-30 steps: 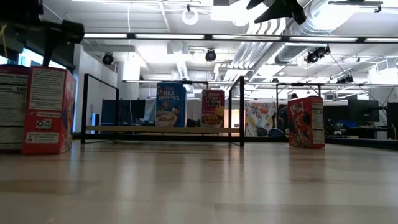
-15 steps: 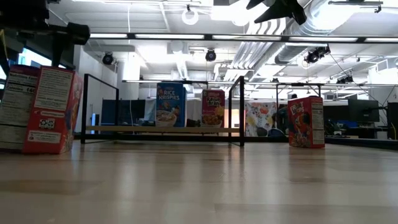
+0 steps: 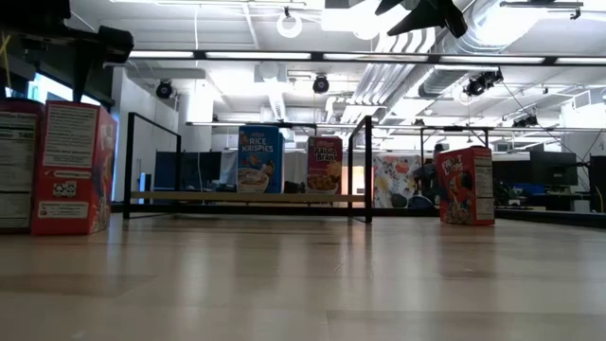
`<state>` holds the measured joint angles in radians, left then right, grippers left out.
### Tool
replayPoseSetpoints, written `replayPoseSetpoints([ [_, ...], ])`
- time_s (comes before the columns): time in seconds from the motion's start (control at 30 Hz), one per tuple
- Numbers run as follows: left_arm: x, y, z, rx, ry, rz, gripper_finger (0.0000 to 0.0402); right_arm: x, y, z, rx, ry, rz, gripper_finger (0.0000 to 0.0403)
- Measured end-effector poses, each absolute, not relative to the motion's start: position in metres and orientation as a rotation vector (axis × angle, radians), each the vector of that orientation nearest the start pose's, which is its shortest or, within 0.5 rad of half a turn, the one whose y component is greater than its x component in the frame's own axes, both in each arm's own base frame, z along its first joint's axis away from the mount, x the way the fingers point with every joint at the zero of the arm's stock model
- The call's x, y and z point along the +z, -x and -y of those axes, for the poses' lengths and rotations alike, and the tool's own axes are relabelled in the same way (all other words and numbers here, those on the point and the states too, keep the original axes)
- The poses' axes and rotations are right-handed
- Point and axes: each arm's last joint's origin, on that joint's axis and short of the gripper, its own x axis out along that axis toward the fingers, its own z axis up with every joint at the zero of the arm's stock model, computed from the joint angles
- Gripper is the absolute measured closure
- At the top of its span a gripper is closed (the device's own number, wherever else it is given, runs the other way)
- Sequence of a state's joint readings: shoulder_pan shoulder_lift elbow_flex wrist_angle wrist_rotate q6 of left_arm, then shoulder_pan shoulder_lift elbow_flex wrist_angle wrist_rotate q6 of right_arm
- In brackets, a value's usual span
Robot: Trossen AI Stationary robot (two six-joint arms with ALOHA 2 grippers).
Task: Stack cereal on shelf
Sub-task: Put the purple cereal box on the shelf aligned with the other purple cereal box
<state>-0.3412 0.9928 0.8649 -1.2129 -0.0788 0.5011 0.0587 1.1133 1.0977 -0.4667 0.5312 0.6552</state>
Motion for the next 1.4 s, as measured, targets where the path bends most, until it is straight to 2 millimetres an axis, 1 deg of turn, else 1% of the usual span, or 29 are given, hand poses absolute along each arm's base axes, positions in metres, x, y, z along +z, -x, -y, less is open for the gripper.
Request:
replayPoseSetpoints([
  [0.13, 0.255, -0.139, 0.047, -0.573, -0.711, -1.257, 0.0135, 0.354, -0.232, 0.001, -0.595, -0.493, -0.293, 0.0213],
  [0.33, 0.255, -0.139, 0.047, -0.585, -0.728, -1.252, 0.0135, 0.354, -0.232, 0.001, -0.595, -0.493, -0.293, 0.0213],
  [0.63, 0.27, -0.143, 0.048, -0.551, -0.738, -1.202, 0.0135, 0.354, -0.232, 0.001, -0.613, -0.51, -0.281, 0.0213],
  [0.87, 0.27, -0.137, 0.047, -0.602, -0.707, -1.262, 0.0135, 0.354, -0.232, 0.002, -0.615, -0.51, -0.28, 0.0213],
  [1.03, 0.27, -0.14, 0.048, -0.615, -0.728, -1.227, 0.0135, 0.354, -0.232, 0.002, -0.615, -0.509, -0.28, 0.0213],
  [1.1, 0.268, -0.141, 0.048, -0.618, -0.731, -1.236, 0.0135, 0.354, -0.232, 0.002, -0.616, -0.512, -0.279, 0.0213],
  [1.27, 0.257, -0.137, 0.047, -0.625, -0.731, -1.281, 0.0135, 0.354, -0.232, 0.002, -0.616, -0.513, -0.279, 0.0213],
  [1.4, 0.252, -0.137, 0.046, -0.603, -0.772, -1.288, 0.0135, 0.351, -0.234, 0.001, -0.62, -0.511, -0.288, 0.0213],
])
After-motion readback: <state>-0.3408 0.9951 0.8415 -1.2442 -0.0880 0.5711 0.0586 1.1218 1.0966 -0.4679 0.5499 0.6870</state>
